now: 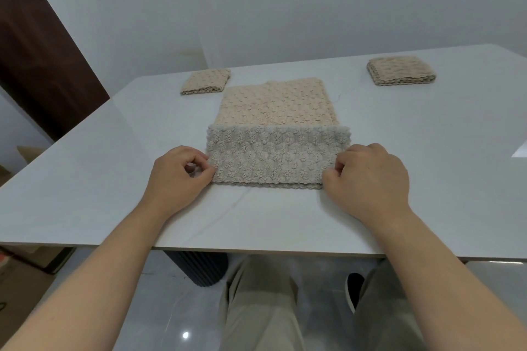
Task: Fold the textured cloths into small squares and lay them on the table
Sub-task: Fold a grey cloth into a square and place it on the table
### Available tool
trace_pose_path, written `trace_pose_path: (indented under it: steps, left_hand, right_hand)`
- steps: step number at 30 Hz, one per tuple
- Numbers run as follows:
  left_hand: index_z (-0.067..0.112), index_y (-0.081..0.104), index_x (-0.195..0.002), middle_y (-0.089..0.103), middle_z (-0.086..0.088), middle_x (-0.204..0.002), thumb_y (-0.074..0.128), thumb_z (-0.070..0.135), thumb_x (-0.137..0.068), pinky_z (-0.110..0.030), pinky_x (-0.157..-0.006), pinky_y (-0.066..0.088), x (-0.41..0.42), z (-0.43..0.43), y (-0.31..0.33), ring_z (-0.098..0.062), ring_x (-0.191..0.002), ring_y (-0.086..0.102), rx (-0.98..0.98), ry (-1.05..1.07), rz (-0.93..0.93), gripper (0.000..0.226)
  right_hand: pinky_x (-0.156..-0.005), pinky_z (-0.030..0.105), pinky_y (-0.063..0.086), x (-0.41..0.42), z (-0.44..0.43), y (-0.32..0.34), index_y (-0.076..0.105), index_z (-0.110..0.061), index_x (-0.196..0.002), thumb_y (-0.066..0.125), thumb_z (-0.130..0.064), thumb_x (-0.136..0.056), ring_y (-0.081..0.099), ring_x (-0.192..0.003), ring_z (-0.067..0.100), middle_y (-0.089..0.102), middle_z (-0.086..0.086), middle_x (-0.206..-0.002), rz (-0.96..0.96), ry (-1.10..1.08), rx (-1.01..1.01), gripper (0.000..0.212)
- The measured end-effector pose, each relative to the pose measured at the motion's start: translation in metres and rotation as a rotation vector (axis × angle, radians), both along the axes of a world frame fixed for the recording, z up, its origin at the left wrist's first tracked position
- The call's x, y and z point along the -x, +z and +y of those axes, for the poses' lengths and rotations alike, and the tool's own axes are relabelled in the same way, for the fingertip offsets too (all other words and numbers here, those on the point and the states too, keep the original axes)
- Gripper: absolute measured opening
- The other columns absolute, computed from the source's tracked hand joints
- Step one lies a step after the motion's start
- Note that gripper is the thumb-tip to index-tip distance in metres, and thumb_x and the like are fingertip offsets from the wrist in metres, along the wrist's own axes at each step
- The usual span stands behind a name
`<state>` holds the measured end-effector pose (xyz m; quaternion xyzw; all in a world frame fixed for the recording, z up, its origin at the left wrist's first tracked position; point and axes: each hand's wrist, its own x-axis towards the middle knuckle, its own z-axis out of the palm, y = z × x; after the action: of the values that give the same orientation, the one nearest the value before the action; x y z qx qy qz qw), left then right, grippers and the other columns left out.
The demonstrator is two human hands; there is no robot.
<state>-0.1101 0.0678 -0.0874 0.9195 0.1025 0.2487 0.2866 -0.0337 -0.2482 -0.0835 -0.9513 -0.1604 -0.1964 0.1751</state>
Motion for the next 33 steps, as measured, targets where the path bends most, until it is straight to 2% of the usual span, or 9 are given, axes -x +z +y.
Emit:
trace_pose_path:
  steps: [3,6,9,12,16,19,23,30,33]
  left_hand:
    - [0.028,0.068,-0.076,0.071,0.010,-0.093,0.079,0.015,-0.079,-0.015,-0.072,0.046,0.001,0.000,0.004,0.000,-0.073,0.059,-0.028,0.000,0.043,0.017]
    - [0.027,0.070,-0.079,0.068,0.013,-0.095,0.074,0.020,-0.081,-0.030,-0.089,0.048,0.002,-0.007,0.006,-0.007,-0.091,0.060,-0.207,-0.013,-0.011,0.009]
    - [0.024,0.078,-0.083,0.068,0.012,-0.098,0.081,0.023,-0.081,-0.027,-0.092,0.044,0.007,-0.027,0.014,-0.010,-0.097,0.060,-0.302,-0.146,-0.083,0.004]
    - [0.024,0.081,-0.093,0.070,0.013,-0.100,0.080,0.028,-0.084,-0.028,-0.088,0.051,0.008,-0.044,0.017,-0.009,-0.097,0.062,-0.422,-0.334,-0.017,0.010]
    - [0.022,0.079,-0.103,0.073,0.009,-0.102,0.074,0.033,-0.092,-0.037,-0.082,0.058,0.002,-0.043,0.011,-0.016,-0.095,0.067,-0.495,-0.371,0.028,0.016]
    - [0.019,0.079,-0.101,0.074,0.005,-0.097,0.062,0.036,-0.097,-0.039,-0.076,0.059,0.000,-0.042,0.009,-0.022,-0.090,0.069,-0.564,-0.357,0.021,0.024]
    - [0.015,0.075,-0.102,0.071,0.001,-0.092,0.047,0.034,-0.102,-0.041,-0.066,0.057,-0.002,-0.047,0.004,-0.025,-0.086,0.066,-0.634,-0.334,0.026,0.033]
    - [0.017,0.071,-0.097,0.067,0.005,-0.092,0.041,0.032,-0.103,-0.038,-0.066,0.056,0.021,-0.067,0.010,-0.020,-0.085,0.062,-0.601,-0.347,0.019,0.034]
    - [0.015,0.070,-0.096,0.065,0.004,-0.089,0.043,0.030,-0.102,-0.036,-0.062,0.054,0.034,-0.071,0.004,-0.019,-0.080,0.060,-0.634,-0.371,-0.003,0.032]
  right_hand:
    - [-0.069,0.035,0.040,0.001,0.001,0.003,0.060,-0.021,-0.055,0.042,-0.040,-0.075,0.051,-0.078,0.025,0.060,-0.007,-0.069,0.032,-0.024,0.052,0.033]
    - [-0.081,0.038,0.036,0.004,0.001,0.007,0.065,-0.025,-0.060,0.050,-0.043,-0.078,0.053,-0.092,0.023,0.062,-0.011,-0.076,0.001,-0.019,0.073,0.030]
    - [-0.087,0.040,0.033,0.013,0.007,0.009,0.073,-0.030,-0.073,0.063,-0.041,-0.081,0.054,-0.105,0.022,0.065,-0.014,-0.090,-0.071,0.155,0.029,0.017]
    - [-0.082,0.039,0.040,0.014,0.017,0.003,0.076,-0.031,-0.082,0.063,-0.037,-0.087,0.058,-0.098,0.022,0.067,-0.012,-0.093,-0.077,0.321,0.140,0.015]
    - [-0.075,0.039,0.052,0.007,0.019,-0.001,0.074,-0.025,-0.091,0.062,-0.031,-0.095,0.063,-0.088,0.026,0.068,-0.005,-0.090,-0.060,0.427,0.179,0.014]
    - [-0.063,0.036,0.054,0.003,0.019,-0.003,0.071,-0.022,-0.086,0.071,-0.022,-0.090,0.064,-0.080,0.025,0.066,-0.004,-0.083,-0.142,0.433,0.267,0.003]
    - [-0.048,0.035,0.049,0.002,0.020,-0.002,0.065,-0.017,-0.076,0.080,-0.011,-0.077,0.059,-0.065,0.026,0.060,0.000,-0.072,-0.199,0.438,0.364,0.016]
    - [-0.061,0.033,0.051,0.017,-0.002,0.010,0.065,-0.025,-0.096,0.061,-0.017,-0.095,0.062,-0.088,0.019,0.063,-0.008,-0.092,-0.095,0.484,0.399,0.009]
    - [-0.054,0.032,0.049,0.026,-0.012,0.003,0.065,-0.025,-0.087,0.074,-0.015,-0.084,0.061,-0.077,0.020,0.061,-0.007,-0.083,-0.114,0.488,0.378,0.013]
